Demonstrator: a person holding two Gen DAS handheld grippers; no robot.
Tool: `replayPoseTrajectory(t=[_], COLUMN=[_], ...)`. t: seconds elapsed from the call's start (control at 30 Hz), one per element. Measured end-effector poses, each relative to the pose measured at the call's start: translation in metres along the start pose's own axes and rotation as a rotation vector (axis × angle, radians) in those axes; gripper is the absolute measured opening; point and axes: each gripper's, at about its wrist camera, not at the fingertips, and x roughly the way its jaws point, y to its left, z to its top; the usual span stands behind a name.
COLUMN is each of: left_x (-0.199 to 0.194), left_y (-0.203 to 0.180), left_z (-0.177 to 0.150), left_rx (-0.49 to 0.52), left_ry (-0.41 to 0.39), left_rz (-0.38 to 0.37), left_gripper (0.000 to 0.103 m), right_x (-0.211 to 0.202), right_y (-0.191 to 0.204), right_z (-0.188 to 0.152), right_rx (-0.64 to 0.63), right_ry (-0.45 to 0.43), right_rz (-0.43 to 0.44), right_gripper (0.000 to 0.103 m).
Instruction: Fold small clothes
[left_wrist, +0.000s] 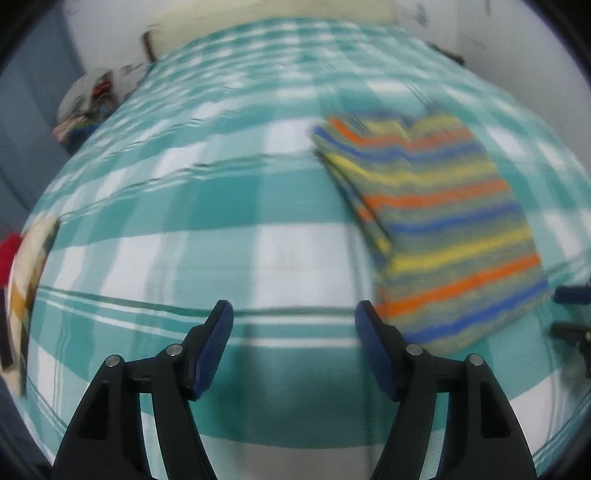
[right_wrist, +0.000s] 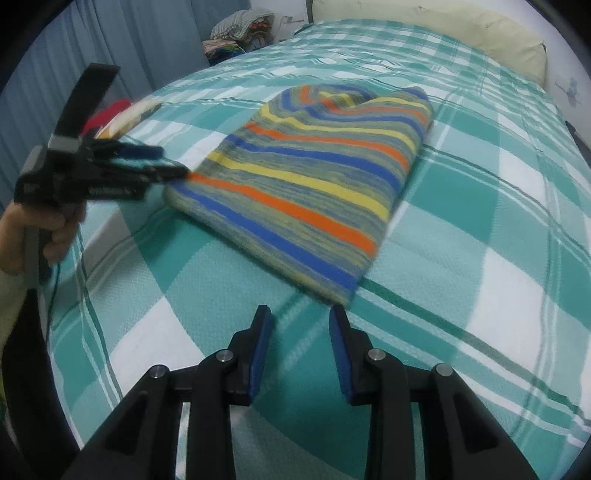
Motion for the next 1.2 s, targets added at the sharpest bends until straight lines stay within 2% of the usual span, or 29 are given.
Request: replayPoseTrajectory(t=[0.07, 0.1, 0.17, 0.23, 0.27, 0.3, 0.37, 0.47, 0.5, 0.53, 0.57, 0.6, 0.63, 0.67, 0.8, 0.87, 1.0, 1.1, 1.17, 1.2], left_x=[-0.006, -0.005, 0.005, 0.023, 0.040, 0.053, 0.076, 0.094, 0.097, 0.099, 0.103, 0.108, 0.110, 0.108, 0.078, 0.060, 0.021, 0.014, 0.025, 0.038], left_y=[0.026, 0.033, 0.041, 0.033, 0.023, 0.013, -0.006, -0.018, -0.020, -0.022, -0.024, -0.025, -0.029, -0.031, -0.033, -0.028, -0.021, -0.018, -0.020, -0.024], left_z=[0.008, 0.011, 0.021, 0.030, 0.035, 0.040, 0.048, 0.058, 0.060, 0.062, 0.066, 0.068, 0.071, 0.070, 0.073, 0.076, 0.089, 0.093, 0.088, 0.085], left_rx=[-0.094, -0.129, -0.193, -0.206, -0.195, -0.180, -0.145, -0.121, -0.125, -0.132, -0.145, -0.155, -0.171, -0.172, -0.162, -0.163, -0.141, -0.138, -0.143, -0.150], left_ry=[-0.044, -0.058, -0.069, -0.038, 0.009, 0.050, 0.097, 0.097, 0.092, 0.091, 0.099, 0.116, 0.125, 0.112, 0.033, -0.008, -0.089, -0.095, -0.068, -0.040], left_rz=[-0.078, -0.126, -0.284, -0.406, -0.473, -0.506, -0.488, -0.441, -0.441, -0.446, -0.474, -0.492, -0.478, -0.461, -0.404, -0.403, -0.378, -0.373, -0.370, -0.352], left_gripper=[0.080, 0.085, 0.089, 0.089, 0.089, 0.089, 0.086, 0.082, 0.077, 0.062, 0.047, 0.020, 0.018, 0.016, 0.014, 0.014, 0.014, 0.015, 0.021, 0.029], right_x=[-0.010, -0.016, -0.027, -0.030, -0.027, -0.021, 0.000, 0.041, 0.053, 0.062, 0.069, 0.073, 0.078, 0.081, 0.066, 0.051, 0.018, 0.004, 0.004, 0.007], right_y=[-0.009, -0.017, -0.034, -0.055, -0.068, -0.078, -0.097, -0.116, -0.119, -0.120, -0.120, -0.118, -0.114, -0.106, -0.060, -0.039, -0.023, -0.025, -0.033, -0.038], right_z=[0.001, 0.003, 0.012, 0.028, 0.038, 0.046, 0.064, 0.083, 0.088, 0.092, 0.097, 0.101, 0.106, 0.113, 0.129, 0.134, 0.143, 0.151, 0.153, 0.151], right_rx=[0.015, 0.035, 0.088, 0.172, 0.227, 0.273, 0.374, 0.485, 0.506, 0.518, 0.527, 0.526, 0.516, 0.491, 0.313, 0.234, 0.196, 0.207, 0.226, 0.238], right_ry=[-0.009, -0.027, -0.072, -0.118, -0.146, -0.159, -0.156, -0.114, -0.106, -0.111, -0.121, -0.126, -0.120, -0.105, -0.119, -0.163, -0.245, -0.266, -0.261, -0.249], right_rz=[-0.002, 0.001, 0.017, 0.055, 0.088, 0.116, 0.174, 0.249, 0.257, 0.276, 0.297, 0.301, 0.297, 0.255, 0.010, -0.048, -0.028, 0.010, 0.024, 0.030], right_gripper=[0.052, 0.054, 0.056, 0.056, 0.057, 0.057, 0.057, 0.056, 0.056, 0.056, 0.051, 0.046, 0.035, 0.030, 0.024, 0.023, 0.023, 0.023, 0.023, 0.023])
